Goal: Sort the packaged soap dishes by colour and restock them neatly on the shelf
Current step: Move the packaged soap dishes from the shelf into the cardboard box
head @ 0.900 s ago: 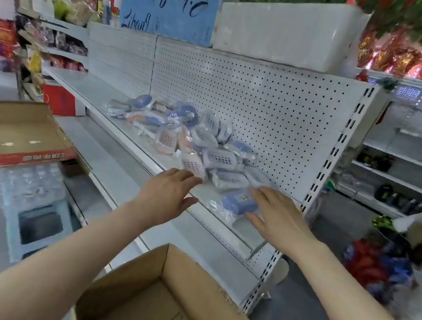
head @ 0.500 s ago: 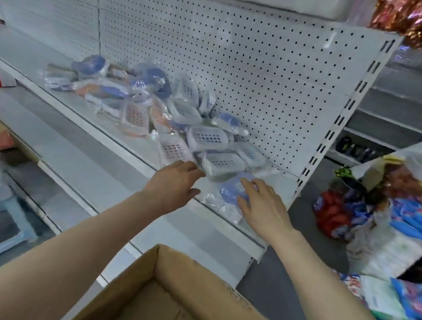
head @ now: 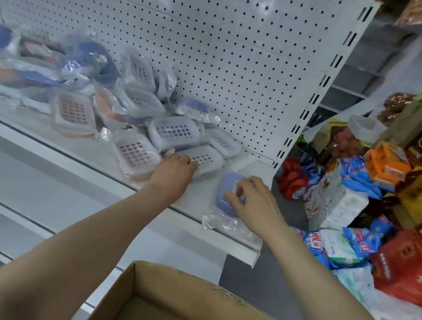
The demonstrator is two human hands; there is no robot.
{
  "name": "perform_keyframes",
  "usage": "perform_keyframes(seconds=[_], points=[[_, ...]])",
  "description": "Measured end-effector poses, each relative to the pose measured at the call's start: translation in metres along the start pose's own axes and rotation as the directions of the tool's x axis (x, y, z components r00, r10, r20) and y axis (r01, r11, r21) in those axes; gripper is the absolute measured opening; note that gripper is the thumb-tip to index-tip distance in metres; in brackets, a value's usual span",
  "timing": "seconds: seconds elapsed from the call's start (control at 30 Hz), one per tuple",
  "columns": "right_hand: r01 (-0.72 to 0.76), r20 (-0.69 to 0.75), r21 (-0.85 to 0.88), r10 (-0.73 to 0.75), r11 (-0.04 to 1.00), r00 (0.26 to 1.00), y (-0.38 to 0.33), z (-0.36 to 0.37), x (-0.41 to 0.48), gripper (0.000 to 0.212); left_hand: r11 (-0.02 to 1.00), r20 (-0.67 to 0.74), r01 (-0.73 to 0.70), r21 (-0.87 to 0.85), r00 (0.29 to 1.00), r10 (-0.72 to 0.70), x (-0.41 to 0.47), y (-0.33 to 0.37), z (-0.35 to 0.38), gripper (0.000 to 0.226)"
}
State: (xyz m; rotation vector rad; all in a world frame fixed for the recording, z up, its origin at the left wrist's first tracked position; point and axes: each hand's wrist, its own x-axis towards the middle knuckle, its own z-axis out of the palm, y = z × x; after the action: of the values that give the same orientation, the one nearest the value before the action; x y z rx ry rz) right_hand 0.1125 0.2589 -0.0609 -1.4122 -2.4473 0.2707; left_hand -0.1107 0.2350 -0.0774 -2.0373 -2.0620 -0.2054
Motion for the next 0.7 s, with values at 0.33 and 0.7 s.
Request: perform_keyframes(seconds=[0.33,0.7], points=[[-0.22,0.113,-0.101,0.231,0.97,0.966,-0.019,0.007,0.017,0.083,0.856,-0.261,0.078,-0.512,0.935,-0.241,-0.028,-0.014,-0.022,0.027],[-0.22,0.114,-0.23,0.25,0.948,0.961,-0.003,0.003,0.004,0.076,0.993,-0.307,-0.026,-0.118,0.952,-0.012,-0.016,-0.011,-0.019,0.031]])
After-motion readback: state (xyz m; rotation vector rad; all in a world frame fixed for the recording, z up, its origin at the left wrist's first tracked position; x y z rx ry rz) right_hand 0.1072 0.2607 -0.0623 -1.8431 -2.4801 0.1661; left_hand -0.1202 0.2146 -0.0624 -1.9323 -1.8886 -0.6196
